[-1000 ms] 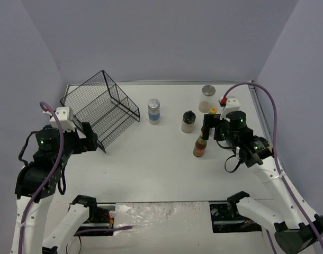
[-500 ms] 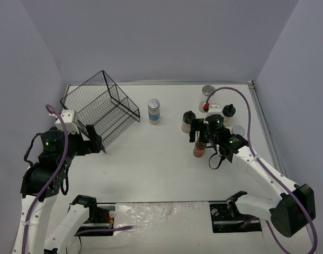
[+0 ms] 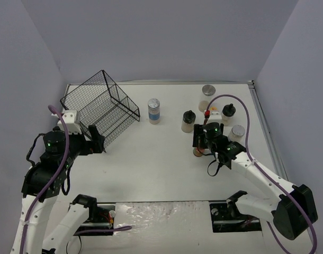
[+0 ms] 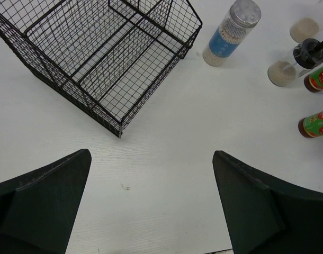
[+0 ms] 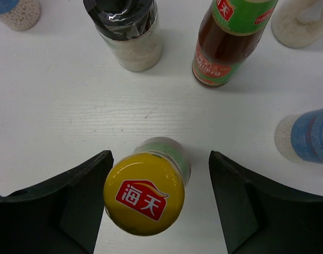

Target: Organize the condiment bottles

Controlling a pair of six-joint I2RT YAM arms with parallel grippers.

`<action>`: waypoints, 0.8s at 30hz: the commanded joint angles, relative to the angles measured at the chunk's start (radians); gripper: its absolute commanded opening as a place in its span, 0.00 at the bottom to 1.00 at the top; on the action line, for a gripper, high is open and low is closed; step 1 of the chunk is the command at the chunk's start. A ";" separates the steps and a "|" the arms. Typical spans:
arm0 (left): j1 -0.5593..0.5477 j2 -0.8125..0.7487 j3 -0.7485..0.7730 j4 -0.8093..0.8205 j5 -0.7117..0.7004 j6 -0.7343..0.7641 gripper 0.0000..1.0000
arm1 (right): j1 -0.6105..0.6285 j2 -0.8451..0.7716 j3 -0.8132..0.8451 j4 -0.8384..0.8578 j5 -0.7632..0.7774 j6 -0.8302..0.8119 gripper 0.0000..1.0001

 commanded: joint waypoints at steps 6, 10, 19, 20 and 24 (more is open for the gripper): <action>-0.023 0.019 0.019 0.079 0.001 0.003 0.97 | 0.006 -0.022 -0.019 0.166 0.007 -0.051 0.65; -0.029 0.023 0.020 0.083 -0.001 0.008 0.97 | 0.006 -0.011 -0.028 0.183 0.001 -0.059 0.56; -0.036 0.021 0.022 0.072 -0.013 0.012 0.97 | 0.065 0.046 0.033 0.243 -0.062 -0.083 0.00; -0.037 0.019 0.022 0.070 -0.013 0.012 0.97 | 0.077 0.058 0.058 0.254 -0.064 -0.090 0.00; -0.043 -0.003 0.020 0.049 -0.036 0.016 0.97 | 0.177 0.169 0.179 0.303 -0.058 -0.124 0.00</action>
